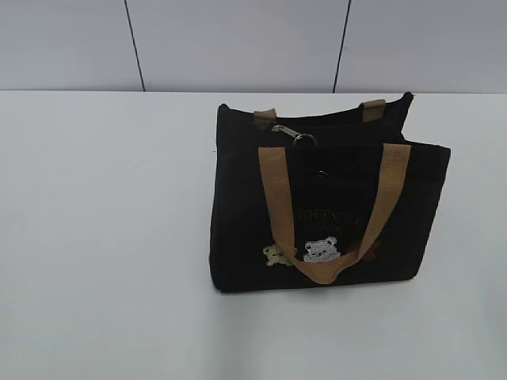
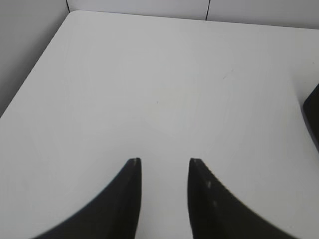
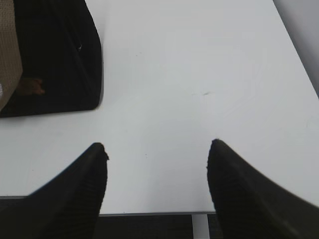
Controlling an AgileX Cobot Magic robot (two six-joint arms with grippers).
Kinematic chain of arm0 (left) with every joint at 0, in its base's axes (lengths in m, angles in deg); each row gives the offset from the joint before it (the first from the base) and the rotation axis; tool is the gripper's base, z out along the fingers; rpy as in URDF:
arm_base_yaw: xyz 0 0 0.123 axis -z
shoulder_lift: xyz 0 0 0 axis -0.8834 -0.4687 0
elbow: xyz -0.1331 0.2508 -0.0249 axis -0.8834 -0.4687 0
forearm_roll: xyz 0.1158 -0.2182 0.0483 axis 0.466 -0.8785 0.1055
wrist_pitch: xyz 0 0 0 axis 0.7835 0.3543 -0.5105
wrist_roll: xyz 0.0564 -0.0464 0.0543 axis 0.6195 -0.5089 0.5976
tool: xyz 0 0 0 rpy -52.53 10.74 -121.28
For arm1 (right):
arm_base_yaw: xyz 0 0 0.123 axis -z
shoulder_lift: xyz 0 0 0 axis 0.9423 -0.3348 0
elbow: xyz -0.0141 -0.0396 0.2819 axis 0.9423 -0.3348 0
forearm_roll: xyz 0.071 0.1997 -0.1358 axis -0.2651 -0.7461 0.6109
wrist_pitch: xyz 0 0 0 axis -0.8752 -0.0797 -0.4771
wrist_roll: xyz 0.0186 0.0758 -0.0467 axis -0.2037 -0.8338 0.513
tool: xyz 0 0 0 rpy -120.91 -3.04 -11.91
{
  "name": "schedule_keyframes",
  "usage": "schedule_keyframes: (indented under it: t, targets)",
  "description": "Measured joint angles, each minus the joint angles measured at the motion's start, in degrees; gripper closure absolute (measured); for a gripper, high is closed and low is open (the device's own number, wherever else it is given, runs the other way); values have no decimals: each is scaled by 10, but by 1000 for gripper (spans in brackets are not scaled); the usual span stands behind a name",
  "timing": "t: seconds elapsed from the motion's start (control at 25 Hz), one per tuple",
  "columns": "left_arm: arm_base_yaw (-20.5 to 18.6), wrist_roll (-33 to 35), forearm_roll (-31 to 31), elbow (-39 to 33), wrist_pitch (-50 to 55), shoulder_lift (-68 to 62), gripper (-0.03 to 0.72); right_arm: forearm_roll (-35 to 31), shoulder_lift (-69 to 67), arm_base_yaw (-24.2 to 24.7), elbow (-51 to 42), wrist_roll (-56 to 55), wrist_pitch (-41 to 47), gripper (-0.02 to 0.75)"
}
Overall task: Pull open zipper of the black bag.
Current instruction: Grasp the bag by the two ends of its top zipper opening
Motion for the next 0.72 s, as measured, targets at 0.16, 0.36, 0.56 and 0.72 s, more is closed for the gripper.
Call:
schedule_keyframes:
  t: [0.16,0.36,0.56,0.72]
  targets:
    - [0,0,0,0,0,0,449,0,0,0,0,0,0,257]
    - [0,0,0,0,0,0,445,0,0,0,0,3,0,257]
    - [0,0,0,14,-39,0,293,0,0,0,0,12,-1,257]
    - [0,0,12,25,-147,-7,124,0,0,0,0,16,-1,257]
